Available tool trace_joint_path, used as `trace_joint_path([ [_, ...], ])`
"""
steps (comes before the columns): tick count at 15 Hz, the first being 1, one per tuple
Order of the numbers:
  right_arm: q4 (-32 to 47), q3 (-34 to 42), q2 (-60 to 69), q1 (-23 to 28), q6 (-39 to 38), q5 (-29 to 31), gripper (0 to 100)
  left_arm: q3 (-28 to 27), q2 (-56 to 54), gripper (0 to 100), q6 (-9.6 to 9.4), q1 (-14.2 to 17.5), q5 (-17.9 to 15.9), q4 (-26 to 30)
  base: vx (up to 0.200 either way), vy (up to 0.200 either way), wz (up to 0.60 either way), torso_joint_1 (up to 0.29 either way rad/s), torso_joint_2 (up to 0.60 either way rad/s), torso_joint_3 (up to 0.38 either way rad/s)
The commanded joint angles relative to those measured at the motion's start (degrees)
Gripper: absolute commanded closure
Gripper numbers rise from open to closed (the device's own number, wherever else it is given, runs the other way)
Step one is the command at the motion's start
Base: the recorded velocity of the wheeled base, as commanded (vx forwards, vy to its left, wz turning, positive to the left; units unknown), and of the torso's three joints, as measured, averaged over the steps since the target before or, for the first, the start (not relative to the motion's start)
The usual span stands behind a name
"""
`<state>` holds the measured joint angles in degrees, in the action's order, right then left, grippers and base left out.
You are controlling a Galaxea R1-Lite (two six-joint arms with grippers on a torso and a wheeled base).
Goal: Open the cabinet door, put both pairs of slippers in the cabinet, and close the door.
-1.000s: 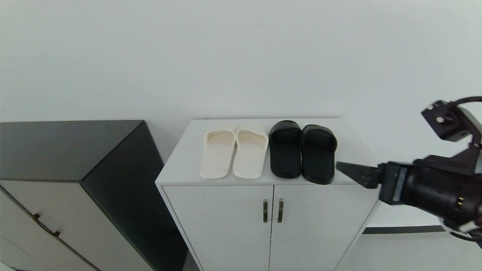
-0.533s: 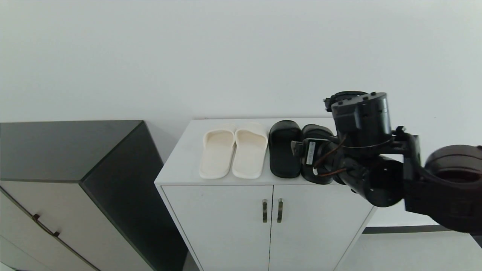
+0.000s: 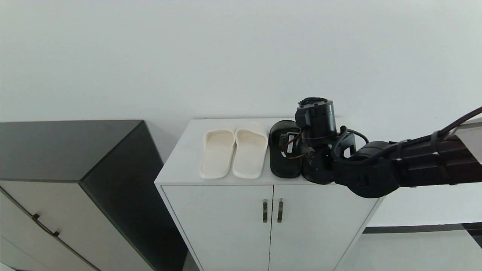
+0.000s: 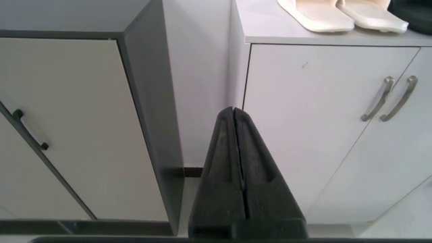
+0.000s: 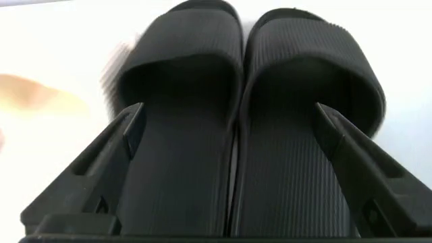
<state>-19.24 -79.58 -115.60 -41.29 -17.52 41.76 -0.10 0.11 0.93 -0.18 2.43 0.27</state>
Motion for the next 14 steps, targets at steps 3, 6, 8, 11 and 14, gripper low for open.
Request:
trace_joint_path([
  [3, -0.19, -3.92, -5.16, 2.0, 2.4, 0.33, 0, 0.01, 0.07, 100, 0.04, 0.01, -0.05, 0.0, 0.0, 0.0, 0.0, 0.0, 0.0, 0.0],
  [6, -2.03, -5.06, -6.74, 3.76, 4.07, 0.07, 0, 0.01, 0.07, 100, 0.04, 0.01, -0.05, 0.0, 0.0, 0.0, 0.0, 0.0, 0.0, 0.0],
  [8, -3.44, -5.59, -7.8, 4.9, 5.13, -0.19, 0, 0.01, 0.07, 100, 0.13, 0.01, -0.05, 0.0, 0.0, 0.0, 0.0, 0.0, 0.0, 0.0],
  [11, -4.23, -7.17, -9.03, 5.69, 5.83, -2.21, 0, 0.01, 0.07, 100, 0.13, 0.01, -0.05, 0.0, 0.0, 0.0, 0.0, 0.0, 0.0, 0.0],
  [14, -4.23, -9.72, -10.43, 6.4, 5.83, -2.3, 100, 0.01, 0.07, 100, 0.04, 0.01, -0.05, 0.0, 0.0, 0.0, 0.0, 0.0, 0.0, 0.0],
])
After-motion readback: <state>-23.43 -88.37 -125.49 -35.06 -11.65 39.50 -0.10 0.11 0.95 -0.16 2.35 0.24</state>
